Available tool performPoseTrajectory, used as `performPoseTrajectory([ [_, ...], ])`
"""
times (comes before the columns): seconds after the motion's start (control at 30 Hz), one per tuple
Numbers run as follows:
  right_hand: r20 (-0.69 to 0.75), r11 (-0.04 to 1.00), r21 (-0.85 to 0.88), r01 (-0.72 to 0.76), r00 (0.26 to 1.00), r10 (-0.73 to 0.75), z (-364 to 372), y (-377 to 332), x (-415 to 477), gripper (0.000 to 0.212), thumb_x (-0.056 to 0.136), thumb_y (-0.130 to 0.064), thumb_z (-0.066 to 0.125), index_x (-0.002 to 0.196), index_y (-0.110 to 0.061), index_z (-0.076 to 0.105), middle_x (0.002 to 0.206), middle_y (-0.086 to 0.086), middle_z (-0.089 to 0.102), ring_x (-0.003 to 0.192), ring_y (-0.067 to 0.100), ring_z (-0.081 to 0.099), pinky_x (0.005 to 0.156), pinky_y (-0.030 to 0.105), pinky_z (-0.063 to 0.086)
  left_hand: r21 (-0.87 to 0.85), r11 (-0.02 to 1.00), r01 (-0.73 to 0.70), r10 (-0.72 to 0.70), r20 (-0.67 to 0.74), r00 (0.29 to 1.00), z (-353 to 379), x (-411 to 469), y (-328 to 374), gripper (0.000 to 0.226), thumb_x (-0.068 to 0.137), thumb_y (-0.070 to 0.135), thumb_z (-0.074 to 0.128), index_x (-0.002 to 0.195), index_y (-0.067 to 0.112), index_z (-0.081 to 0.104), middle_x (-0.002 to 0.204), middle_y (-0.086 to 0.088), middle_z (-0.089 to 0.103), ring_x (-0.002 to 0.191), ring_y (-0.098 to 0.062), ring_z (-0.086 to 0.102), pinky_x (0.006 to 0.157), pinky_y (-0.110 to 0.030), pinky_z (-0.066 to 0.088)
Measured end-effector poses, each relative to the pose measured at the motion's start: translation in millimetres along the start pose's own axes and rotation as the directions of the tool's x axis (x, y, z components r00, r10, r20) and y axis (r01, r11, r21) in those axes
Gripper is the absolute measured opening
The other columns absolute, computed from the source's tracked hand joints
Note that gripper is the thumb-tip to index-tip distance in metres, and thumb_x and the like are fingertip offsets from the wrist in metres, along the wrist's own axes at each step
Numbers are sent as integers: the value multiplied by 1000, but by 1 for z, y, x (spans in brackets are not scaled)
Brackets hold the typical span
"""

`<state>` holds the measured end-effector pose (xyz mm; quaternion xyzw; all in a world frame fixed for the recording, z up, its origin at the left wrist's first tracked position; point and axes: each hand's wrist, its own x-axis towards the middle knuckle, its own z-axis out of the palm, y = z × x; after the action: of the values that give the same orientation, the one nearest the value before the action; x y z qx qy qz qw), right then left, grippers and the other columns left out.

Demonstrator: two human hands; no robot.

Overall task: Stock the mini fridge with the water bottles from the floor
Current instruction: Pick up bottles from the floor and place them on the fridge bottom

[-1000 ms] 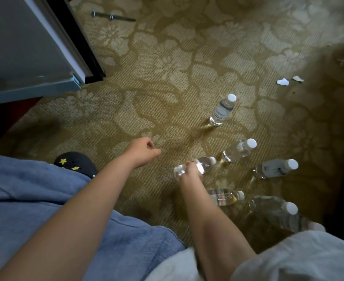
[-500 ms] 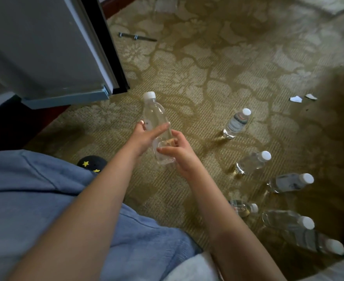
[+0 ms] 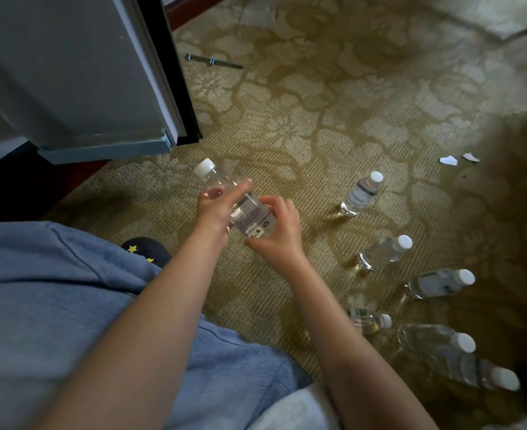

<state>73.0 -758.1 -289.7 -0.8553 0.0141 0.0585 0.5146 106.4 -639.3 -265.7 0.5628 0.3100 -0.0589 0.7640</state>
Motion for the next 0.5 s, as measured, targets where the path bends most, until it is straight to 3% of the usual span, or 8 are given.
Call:
performPoseTrajectory([
  [0.07,-23,998,-29,48,999,-49,5,1,-6,62,65,-9,79,117,-25,50,109,-8,41,105,13,39,81,10,30,-12,1000,8,-9,-56,998,0,-1,0,39,68,20,82,94,17,54,101,-2,63,95,-23,63,70,-34,52],
  [0.13,54,999,22,30,998,-31,3,3,-7,65,65,-15,83,120,-27,51,111,-7,44,106,13,43,88,17,37,15,1000,-4,5,-92,996,0,-4,-1,44,70,20,80,102,14,51,104,-2,62,88,-18,63,62,-28,50],
  [0.23,295,953,247,-175,950,97,-13,12,-1,45,76,-16,76,116,-27,58,110,-4,58,103,15,57,89,28,51,76,996,-47,58,-143,988,-1,-7,-4,45,71,16,79,104,14,48,103,-1,59,82,-13,61,54,-24,49],
  [0.3,320,869,370,-329,923,214,-22,29,4,27,86,-17,67,111,-22,61,104,0,66,94,16,64,81,27,53,154,986,-63,85,-144,986,-2,-7,-6,47,71,15,78,106,15,47,102,-1,58,82,-13,59,57,-25,47],
  [0.4,48,780,390,-490,856,514,-33,70,6,26,91,-16,62,116,-13,58,106,5,65,89,16,61,73,25,49,315,947,-66,95,-79,992,-1,-9,-11,53,69,16,78,113,13,48,103,-1,59,84,-15,61,63,-28,50],
  [0.5,-225,671,385,-634,640,734,-47,122,-8,21,91,-12,58,112,-11,56,108,5,61,83,15,57,68,25,45,433,898,-77,83,6,997,1,-10,-21,61,63,16,82,114,12,50,108,-8,63,92,-24,65,81,-43,55],
])
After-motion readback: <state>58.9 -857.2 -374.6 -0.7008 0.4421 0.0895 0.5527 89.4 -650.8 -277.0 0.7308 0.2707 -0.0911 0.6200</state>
